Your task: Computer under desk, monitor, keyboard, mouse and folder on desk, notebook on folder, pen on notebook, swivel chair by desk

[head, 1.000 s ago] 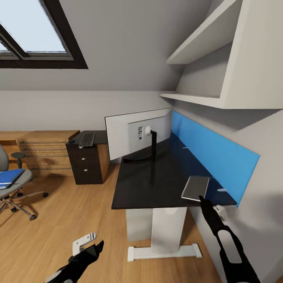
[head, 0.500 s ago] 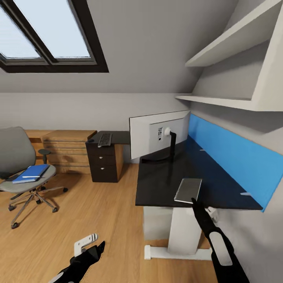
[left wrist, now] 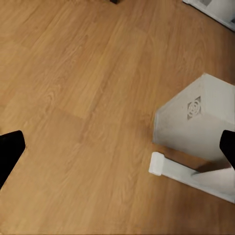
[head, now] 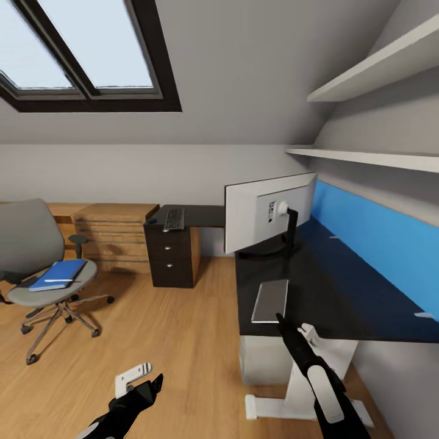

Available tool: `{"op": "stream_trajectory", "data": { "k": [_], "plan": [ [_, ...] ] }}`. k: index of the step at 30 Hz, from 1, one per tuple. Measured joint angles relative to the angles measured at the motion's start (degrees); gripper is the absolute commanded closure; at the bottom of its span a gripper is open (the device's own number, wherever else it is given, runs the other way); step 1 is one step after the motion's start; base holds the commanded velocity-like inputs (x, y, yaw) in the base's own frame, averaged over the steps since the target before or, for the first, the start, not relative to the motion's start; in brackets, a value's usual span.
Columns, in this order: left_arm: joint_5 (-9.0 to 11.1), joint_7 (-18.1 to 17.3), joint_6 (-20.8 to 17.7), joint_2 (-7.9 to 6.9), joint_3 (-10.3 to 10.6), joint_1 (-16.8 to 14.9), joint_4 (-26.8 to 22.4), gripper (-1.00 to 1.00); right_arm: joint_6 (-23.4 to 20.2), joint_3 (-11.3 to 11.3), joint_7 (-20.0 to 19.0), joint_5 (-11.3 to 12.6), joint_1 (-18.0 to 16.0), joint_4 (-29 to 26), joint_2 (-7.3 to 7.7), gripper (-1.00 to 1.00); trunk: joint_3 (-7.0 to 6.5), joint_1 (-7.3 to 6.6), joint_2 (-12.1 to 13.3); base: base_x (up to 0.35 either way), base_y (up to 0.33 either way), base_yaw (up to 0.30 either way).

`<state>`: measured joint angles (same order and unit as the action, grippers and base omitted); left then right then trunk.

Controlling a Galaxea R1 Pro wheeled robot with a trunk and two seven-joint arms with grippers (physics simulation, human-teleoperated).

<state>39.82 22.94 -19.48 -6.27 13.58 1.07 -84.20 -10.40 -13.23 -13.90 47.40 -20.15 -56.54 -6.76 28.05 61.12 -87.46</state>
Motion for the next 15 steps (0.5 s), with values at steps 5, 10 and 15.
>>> {"op": "stream_trajectory", "data": {
  "k": [5, 10, 15],
  "plan": [
    [0.0, 0.0, 0.0, 0.0, 0.0, 0.0, 0.0, -1.0, 0.1, 0.4, 0.0, 0.1, 0.2, 0.0, -0.04, 1.0, 0.0, 0.0, 0.0, 0.215, 0.298, 0.0],
    [-1.1, 0.0, 0.0, 0.0, 0.0, 0.0, 0.0, -1.0, 0.3, 0.6, -0.2, 0.1, 0.3, 0.0, -0.64, 1.0, 0.0, 0.0, 0.0, 0.215, 0.298, 0.0],
    [-1.9, 0.1, 0.0, 0.0, 0.0, 0.0, 0.0, -1.0, 0.4, 1.1, -0.3, 0.1, 0.4, 0.1, -0.97, 1.0, 0.0, 0.01, 0.0, 0.174, 0.307, 0.0]
  ]
}}
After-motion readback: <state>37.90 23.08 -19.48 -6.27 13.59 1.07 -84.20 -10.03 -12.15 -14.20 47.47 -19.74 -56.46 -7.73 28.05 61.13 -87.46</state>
